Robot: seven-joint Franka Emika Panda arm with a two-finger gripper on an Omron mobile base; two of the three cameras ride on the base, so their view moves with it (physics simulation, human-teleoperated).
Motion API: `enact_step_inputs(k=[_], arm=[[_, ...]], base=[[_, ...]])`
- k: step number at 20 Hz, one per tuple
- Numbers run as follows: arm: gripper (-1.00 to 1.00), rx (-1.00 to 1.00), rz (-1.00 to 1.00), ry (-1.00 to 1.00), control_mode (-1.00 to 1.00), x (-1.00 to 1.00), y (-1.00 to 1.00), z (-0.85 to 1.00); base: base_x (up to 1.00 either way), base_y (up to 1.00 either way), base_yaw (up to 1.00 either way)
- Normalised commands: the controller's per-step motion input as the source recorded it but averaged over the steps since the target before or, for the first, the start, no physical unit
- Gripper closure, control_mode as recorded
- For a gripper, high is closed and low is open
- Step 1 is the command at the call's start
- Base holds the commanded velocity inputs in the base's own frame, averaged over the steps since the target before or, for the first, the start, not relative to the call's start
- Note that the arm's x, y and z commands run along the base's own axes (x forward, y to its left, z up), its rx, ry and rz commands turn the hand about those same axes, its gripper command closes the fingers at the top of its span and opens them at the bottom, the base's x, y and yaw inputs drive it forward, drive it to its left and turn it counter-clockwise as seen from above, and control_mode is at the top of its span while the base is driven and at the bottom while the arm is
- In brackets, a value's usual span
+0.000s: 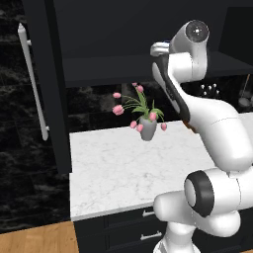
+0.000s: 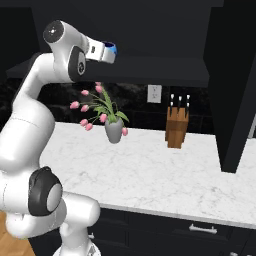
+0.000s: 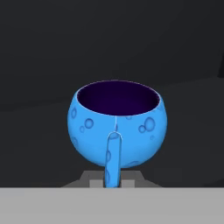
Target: Gather all objects into one cabinet and sort the glasses and bowls to opposite sides.
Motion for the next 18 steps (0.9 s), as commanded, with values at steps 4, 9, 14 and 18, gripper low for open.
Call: enact_step_inputs(k=[4,9,14,18], arm=[[1.0,0.0,0.0,-0.05,-1.0,-0.96,-0.04,0.05],[1.0,0.0,0.0,-0.01,-1.0,-0.91,-0.1,0.2],[1.0,0.0,0.0,0.0,-1.0,-0.95,0.0,0.02],[1.0,0.0,0.0,0.03,-1.0,-0.98,0.0,-0.01]], base=[[0.0,0.0,0.0],[0.0,0.0,0.0],[0.0,0.0,0.0],[0.0,0.0,0.0]])
